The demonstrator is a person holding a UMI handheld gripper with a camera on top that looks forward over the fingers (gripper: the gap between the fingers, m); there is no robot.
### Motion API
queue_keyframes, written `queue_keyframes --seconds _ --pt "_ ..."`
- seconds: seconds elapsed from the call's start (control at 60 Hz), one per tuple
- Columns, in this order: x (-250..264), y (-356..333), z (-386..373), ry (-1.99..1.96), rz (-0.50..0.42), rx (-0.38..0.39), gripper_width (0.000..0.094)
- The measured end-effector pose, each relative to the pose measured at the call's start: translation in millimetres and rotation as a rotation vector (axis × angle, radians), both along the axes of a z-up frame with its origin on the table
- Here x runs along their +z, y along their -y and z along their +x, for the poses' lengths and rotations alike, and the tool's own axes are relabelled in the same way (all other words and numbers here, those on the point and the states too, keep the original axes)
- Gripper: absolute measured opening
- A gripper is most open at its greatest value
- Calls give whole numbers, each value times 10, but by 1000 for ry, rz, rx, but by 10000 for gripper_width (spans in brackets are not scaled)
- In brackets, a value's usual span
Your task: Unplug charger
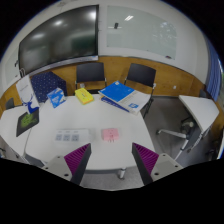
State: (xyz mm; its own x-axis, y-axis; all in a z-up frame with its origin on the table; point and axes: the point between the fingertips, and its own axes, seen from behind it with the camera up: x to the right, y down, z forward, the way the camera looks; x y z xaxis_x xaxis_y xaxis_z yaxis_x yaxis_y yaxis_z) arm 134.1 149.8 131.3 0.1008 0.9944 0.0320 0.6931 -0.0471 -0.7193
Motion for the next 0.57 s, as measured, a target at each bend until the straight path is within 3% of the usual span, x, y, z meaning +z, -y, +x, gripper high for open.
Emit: queue_keyframes --seconds 0.283,0.567 --pt "901 -1 1090 -78 4 6 856" --pt "881 -45 1180 -84 29 34 855"
